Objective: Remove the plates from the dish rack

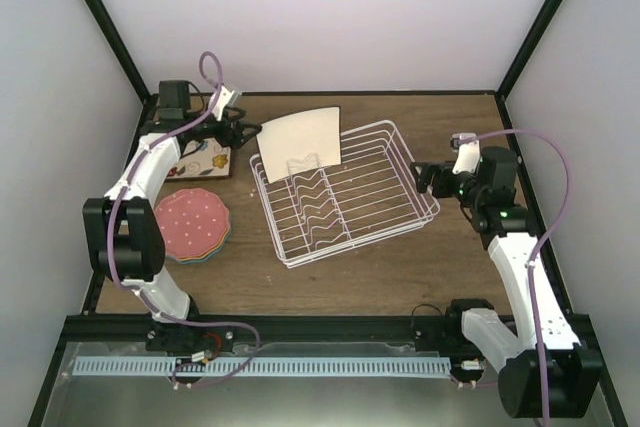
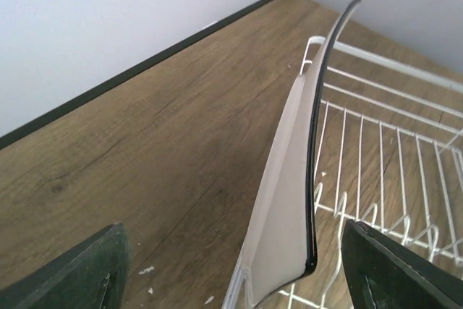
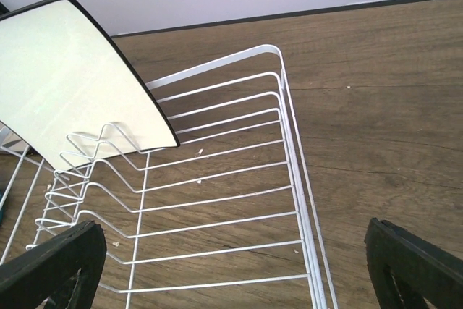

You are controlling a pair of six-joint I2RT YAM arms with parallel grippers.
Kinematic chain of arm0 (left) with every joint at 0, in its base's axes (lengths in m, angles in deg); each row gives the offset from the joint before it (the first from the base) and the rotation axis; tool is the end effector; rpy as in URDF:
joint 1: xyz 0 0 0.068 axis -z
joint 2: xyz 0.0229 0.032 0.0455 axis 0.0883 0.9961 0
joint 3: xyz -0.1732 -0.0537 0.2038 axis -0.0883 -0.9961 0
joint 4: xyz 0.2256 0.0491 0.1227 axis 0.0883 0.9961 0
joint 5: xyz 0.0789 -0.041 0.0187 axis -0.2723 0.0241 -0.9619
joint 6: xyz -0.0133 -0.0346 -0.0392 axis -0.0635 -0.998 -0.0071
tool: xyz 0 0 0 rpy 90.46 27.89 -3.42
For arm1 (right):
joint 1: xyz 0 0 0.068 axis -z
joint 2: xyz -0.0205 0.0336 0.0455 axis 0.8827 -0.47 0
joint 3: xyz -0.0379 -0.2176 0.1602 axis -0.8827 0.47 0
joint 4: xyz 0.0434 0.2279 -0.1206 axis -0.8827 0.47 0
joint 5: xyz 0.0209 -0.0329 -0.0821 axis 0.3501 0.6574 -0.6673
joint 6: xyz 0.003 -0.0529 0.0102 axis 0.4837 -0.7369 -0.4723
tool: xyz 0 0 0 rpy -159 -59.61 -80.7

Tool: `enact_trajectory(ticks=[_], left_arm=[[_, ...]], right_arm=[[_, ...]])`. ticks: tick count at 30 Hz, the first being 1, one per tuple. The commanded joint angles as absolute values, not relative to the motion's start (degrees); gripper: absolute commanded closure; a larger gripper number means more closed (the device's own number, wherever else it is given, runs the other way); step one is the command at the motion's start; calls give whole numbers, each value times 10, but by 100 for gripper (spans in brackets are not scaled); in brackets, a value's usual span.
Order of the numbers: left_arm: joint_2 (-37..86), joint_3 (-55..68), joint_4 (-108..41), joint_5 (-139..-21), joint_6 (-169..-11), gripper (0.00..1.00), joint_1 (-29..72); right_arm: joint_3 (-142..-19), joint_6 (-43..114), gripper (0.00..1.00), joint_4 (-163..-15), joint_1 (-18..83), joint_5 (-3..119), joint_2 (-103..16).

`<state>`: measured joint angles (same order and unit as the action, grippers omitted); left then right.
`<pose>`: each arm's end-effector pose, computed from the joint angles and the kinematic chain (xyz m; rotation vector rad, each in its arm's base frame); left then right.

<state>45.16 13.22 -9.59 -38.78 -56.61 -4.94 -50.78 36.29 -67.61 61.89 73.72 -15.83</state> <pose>0.3742 -0.0280 0.3037 0.8189 1.8905 -0.7359 0.2055 0.0142 0.3007 -0.1148 2.0716 0.4977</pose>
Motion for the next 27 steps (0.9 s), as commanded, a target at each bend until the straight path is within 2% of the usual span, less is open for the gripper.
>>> enact_trajectory(ticks=[1, 7, 10, 14, 22, 27], left_arm=[[462, 153, -82, -374, -448, 18, -28], [473, 152, -82, -405, -404, 19, 8], [487, 153, -84, -425, -395, 24, 22], [502, 153, -98, -454, -398, 40, 39], [503, 165, -153, -493, -440, 95, 69], [476, 187, -206, -474, -492, 96, 80]], right_arm=[[-516, 369, 0, -658, 625, 718, -144], [-523, 377, 0, -657, 625, 714, -147], [-525, 380, 0, -655, 625, 709, -144], [-524, 382, 0, -650, 625, 703, -137], [-521, 386, 0, -640, 625, 696, -123], [-516, 389, 0, -638, 625, 697, -114]])
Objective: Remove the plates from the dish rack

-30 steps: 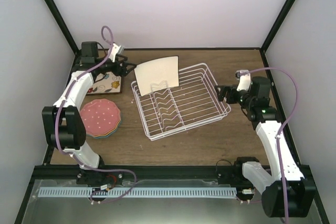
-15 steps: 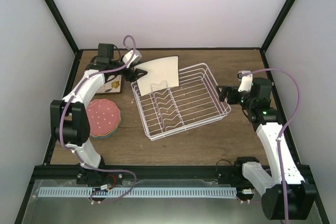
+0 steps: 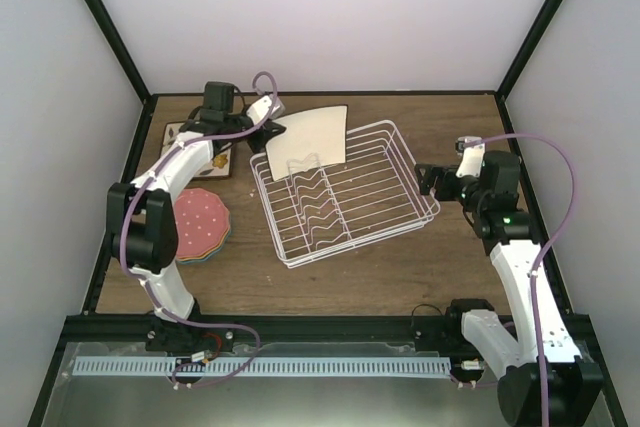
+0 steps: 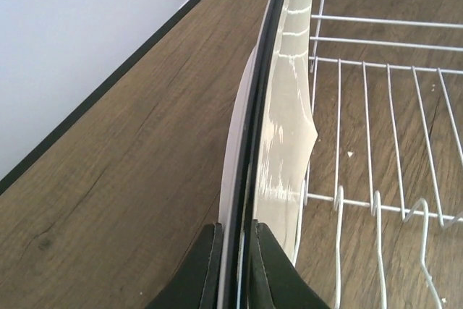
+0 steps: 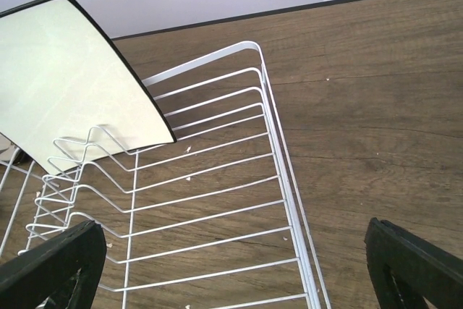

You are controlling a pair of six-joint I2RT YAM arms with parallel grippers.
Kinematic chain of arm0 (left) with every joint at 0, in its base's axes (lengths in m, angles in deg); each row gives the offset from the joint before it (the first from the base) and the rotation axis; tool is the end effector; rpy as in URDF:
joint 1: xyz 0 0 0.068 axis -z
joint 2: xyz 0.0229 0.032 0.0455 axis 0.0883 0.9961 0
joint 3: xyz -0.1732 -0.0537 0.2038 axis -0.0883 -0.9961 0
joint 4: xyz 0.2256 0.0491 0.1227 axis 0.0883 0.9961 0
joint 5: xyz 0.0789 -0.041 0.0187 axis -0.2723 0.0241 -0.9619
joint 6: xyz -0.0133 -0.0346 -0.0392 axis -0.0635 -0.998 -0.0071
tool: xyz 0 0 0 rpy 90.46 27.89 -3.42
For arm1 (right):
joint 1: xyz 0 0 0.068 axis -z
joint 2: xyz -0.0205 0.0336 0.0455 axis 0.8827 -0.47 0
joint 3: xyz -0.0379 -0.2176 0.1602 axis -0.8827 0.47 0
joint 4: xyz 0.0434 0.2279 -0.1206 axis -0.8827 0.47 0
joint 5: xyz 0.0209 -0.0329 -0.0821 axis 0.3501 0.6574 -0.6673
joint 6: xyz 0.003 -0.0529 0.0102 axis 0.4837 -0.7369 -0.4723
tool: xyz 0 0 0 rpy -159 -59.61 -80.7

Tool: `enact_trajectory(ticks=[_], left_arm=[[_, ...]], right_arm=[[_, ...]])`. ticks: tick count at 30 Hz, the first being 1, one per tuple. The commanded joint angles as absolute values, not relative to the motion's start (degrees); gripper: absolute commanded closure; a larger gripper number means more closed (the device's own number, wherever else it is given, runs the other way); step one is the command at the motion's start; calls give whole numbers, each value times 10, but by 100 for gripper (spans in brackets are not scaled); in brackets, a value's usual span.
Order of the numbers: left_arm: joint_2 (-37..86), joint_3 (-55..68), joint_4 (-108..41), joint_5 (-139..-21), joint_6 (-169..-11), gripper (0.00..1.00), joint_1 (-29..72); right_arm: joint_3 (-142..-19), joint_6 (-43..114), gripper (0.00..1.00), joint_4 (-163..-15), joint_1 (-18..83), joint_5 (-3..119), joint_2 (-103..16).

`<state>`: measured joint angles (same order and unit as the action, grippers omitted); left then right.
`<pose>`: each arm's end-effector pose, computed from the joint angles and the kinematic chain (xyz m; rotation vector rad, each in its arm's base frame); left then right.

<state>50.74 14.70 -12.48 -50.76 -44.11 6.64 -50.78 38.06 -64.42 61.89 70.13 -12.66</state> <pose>0.3881 -0.1027 0.2770 1.1328 1.8158 -0.5172 0.1928 0.0121 0.3050 -0.0439 2.0809 0.4515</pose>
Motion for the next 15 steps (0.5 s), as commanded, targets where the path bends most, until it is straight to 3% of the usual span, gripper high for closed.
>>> enact_trajectory(ticks=[1, 15], left_arm=[[468, 190, -223, -468, -504, 96, 80], [358, 229, -433, -532, -707, 96, 73]], right_arm=[[-514, 390, 0, -638, 625, 697, -111], [-505, 394, 0, -641, 624, 703, -106]])
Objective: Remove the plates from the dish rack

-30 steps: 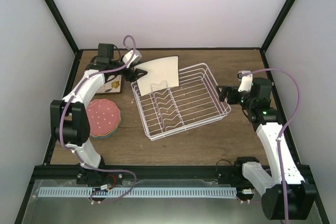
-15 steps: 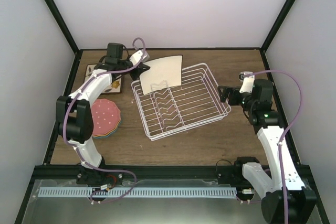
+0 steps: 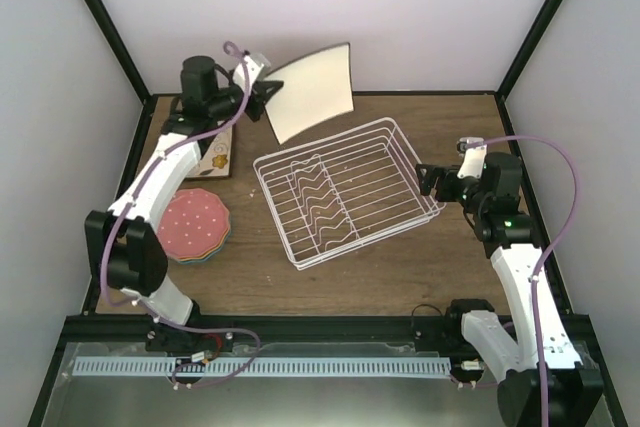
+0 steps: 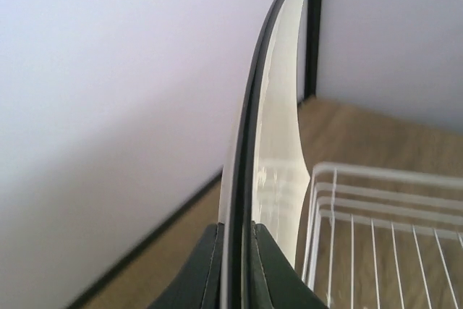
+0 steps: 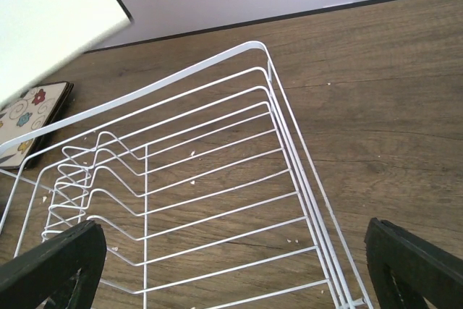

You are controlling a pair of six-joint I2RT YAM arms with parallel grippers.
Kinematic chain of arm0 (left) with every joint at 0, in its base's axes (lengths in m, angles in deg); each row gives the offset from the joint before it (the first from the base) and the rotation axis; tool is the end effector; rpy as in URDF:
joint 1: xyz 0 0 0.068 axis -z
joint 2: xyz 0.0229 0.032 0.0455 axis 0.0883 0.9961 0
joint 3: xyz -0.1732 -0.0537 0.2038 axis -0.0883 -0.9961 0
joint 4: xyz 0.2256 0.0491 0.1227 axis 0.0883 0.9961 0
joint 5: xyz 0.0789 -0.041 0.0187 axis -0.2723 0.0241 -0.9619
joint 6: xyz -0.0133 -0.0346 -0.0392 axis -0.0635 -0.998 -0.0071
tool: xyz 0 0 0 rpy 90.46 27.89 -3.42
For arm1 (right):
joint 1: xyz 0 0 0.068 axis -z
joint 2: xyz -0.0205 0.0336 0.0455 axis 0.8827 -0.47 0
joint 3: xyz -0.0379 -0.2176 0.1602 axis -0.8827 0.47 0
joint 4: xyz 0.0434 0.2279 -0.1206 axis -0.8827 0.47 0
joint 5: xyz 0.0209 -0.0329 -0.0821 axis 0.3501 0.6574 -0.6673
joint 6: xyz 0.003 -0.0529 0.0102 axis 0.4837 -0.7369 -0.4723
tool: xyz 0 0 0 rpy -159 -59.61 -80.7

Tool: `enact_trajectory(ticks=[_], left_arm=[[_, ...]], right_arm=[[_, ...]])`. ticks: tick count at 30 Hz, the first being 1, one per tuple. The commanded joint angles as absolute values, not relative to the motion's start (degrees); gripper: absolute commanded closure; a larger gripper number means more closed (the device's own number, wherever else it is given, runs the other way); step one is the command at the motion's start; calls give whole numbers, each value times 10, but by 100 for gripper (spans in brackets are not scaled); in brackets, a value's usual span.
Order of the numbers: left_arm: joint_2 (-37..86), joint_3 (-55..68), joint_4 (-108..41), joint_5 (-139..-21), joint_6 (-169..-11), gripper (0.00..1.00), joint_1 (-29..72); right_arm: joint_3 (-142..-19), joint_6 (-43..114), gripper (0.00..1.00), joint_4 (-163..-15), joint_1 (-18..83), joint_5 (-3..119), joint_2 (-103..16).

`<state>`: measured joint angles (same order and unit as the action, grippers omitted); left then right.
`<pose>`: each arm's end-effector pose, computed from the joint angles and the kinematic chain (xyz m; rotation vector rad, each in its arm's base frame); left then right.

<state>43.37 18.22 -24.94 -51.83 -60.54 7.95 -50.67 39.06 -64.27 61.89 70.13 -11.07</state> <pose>0.3734 -0.1081 0.3658 0.8923 1.5946 -0.5359 0.1873 0.0121 0.3088 -0.0310 2.0600 0.4599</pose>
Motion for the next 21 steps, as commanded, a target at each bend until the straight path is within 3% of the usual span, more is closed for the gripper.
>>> enact_trajectory(ticks=[1, 8, 13, 21], left_arm=[[351, 227, -448, -547, -727, 96, 68], [328, 196, -482, -669, -1013, 96, -60], [322, 101, -455, -655, -1222, 96, -171], [296, -26, -383, -683, -1323, 96, -225]], right_arm=[[-504, 393, 0, -642, 625, 705, -107], [-503, 392, 0, -659, 625, 721, -126], [-506, 387, 0, -670, 625, 733, -145], [-522, 375, 0, -669, 625, 745, -171]])
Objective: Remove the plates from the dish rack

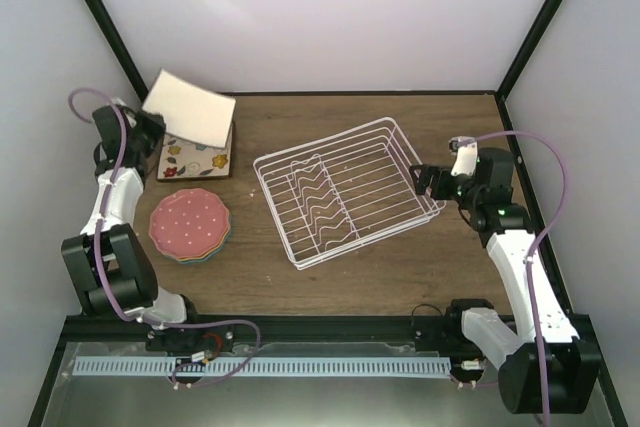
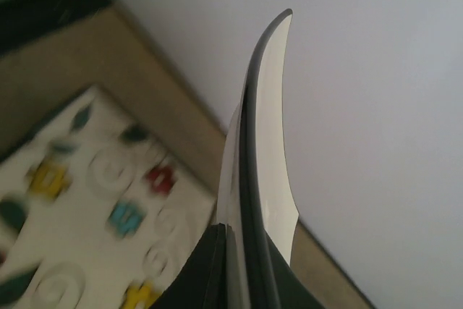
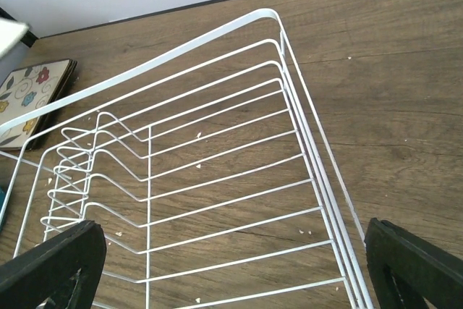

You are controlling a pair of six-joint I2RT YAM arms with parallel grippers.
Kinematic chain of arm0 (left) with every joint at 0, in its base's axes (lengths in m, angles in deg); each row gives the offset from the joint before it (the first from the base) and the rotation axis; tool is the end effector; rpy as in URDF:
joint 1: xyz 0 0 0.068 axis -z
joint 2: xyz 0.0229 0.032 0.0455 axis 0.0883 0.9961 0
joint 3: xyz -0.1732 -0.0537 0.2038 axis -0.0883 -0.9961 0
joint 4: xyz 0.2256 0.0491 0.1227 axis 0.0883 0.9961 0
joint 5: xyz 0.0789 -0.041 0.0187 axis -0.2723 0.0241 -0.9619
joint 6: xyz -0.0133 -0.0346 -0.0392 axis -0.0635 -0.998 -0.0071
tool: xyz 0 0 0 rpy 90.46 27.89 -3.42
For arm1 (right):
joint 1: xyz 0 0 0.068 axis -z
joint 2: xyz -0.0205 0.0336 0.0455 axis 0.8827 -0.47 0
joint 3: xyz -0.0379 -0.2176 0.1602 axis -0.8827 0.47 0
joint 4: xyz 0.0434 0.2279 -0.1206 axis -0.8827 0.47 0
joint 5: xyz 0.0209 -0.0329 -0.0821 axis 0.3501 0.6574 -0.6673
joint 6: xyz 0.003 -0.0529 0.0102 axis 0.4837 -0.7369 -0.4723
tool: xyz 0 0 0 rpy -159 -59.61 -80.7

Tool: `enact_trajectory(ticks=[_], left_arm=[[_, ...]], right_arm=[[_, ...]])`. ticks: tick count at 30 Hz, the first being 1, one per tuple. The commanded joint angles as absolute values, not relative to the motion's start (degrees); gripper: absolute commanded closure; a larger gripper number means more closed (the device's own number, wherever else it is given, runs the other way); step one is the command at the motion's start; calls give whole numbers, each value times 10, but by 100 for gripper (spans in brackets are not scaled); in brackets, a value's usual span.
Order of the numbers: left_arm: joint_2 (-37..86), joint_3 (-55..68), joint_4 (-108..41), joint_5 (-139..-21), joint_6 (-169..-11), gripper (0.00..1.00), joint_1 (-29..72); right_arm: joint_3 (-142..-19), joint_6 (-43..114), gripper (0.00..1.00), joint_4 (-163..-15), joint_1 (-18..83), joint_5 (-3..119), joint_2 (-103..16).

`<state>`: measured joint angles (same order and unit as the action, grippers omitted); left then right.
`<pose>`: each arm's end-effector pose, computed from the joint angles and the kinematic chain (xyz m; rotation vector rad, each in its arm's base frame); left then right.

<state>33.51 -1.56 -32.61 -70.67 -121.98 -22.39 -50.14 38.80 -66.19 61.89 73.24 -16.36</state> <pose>0.3334 0.0926 0.3159 -0.7875 1.7524 -0.6098 0.2056 0.0140 0.2928 -0.0531 2.1226 0.5215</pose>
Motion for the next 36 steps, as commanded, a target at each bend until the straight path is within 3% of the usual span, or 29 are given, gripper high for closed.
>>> enact_trajectory(ticks=[1, 15, 30, 32, 36], left_arm=[[298, -36, -390, -681, -1327, 96, -229], [364, -138, -463, -681, -1376, 96, -261], [451, -142, -520, -665, -1393, 96, -269], [456, -144, -514, -666, -1393, 93, -269], [475, -144, -508, -663, -1393, 76, -272]], right_arm=[[-525, 373, 0, -666, 625, 746, -174], [-553, 359, 0, -647, 625, 742, -199], [-574, 354, 0, -629, 625, 733, -204], [-573, 355, 0, -629, 625, 732, -203], [-572, 357, 0, -629, 625, 732, -201]])
